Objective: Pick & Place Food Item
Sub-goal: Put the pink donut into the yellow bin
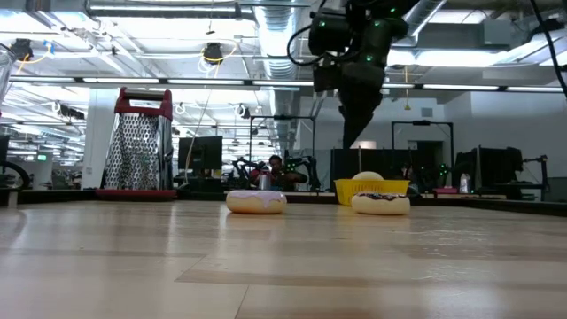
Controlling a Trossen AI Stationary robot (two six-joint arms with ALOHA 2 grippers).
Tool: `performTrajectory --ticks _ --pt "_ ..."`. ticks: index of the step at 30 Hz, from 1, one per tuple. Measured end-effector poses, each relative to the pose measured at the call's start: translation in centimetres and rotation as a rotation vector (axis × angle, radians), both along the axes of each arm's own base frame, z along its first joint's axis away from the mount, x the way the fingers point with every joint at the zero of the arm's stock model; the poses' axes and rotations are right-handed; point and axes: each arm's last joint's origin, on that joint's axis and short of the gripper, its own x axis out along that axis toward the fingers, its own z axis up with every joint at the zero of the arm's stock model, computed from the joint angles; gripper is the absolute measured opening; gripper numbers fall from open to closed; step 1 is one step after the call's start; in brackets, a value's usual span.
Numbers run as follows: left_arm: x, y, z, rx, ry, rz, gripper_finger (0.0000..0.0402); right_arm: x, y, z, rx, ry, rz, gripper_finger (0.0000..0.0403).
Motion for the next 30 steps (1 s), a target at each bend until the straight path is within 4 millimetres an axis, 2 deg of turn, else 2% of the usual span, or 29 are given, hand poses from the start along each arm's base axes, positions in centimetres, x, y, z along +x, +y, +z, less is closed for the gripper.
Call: performTrajectory --ticks 5,12,16,21,24,28,30 --pt "-0.1 -0.5 0.0 -0.001 0.002 -0.028 0.012 -0.7 1.5 -0.8 -0.076 -0.006 -0.017 0.0123" --pt "-0.3 -0.9 -0.1 -0.006 0.006 -0.032 0.012 -3.1 0.2 -0.6 -0.101 -0.126 -0.194 0.0123" --pt "-0.3 -1.0 -0.2 -0.022 0.021 -0.035 0.012 -4.9 0.3 -1.6 -0.087 -0.163 -0.238 0.0123" --pt "-0.3 -1.0 -0.3 -0.039 0.03 -0.027 0.012 -6.9 1.5 -3.1 -0.048 -0.169 -0.277 0.0123" --pt "-0.2 -0.9 -0.2 -0.039 0.027 -0.015 0.012 -7.3 1.7 -2.0 -0.091 -0.247 -0.287 0.0123" --pt "-0.2 -0.9 0.0 -0.044 0.007 -0.005 0.012 -7.8 1.0 1.4 -0.188 -0.404 -0.315 0.0123" --pt "-0.2 -0.9 0.0 -0.036 0.003 -0.005 0.012 -8.5 0.4 2.8 -0.248 -0.4 -0.323 0.0123"
